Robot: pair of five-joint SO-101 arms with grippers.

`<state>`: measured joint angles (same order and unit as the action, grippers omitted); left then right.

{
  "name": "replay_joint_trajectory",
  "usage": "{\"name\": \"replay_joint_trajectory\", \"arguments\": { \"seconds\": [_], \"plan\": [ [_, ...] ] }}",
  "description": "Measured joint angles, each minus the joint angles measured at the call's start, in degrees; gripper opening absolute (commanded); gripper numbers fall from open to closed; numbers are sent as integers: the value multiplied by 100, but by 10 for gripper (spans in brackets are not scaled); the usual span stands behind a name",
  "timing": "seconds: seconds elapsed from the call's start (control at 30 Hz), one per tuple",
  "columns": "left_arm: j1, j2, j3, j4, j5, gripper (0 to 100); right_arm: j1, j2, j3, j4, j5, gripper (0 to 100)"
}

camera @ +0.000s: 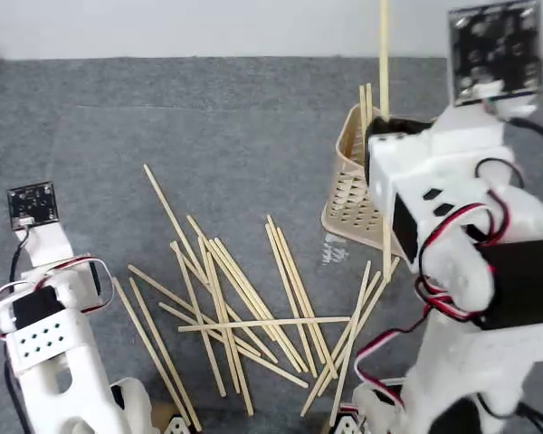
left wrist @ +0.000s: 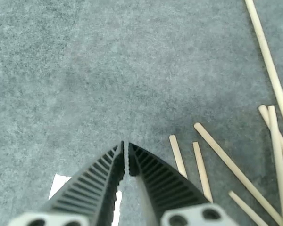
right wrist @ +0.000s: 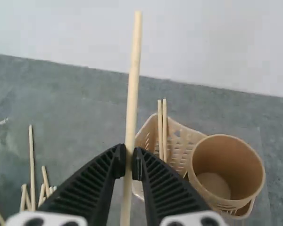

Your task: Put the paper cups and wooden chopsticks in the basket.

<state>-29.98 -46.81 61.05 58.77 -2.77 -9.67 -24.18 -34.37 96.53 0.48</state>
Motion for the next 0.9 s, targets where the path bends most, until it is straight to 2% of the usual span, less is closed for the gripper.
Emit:
{"name": "replay_joint_trajectory", "arguments": {
  "seconds": [0.27, 0.63, 0.9],
  "plan": [
    [0, 0, 0, 0, 0, 15, 255, -668, 2646, -3015, -360, 7],
    [0, 0, 0, 0, 0, 15, 448, -668, 5204, -7455, -343, 7],
    [0, 0, 0, 0, 0, 15, 448, -659, 6892, -9354, 193, 9]
  ]
}}
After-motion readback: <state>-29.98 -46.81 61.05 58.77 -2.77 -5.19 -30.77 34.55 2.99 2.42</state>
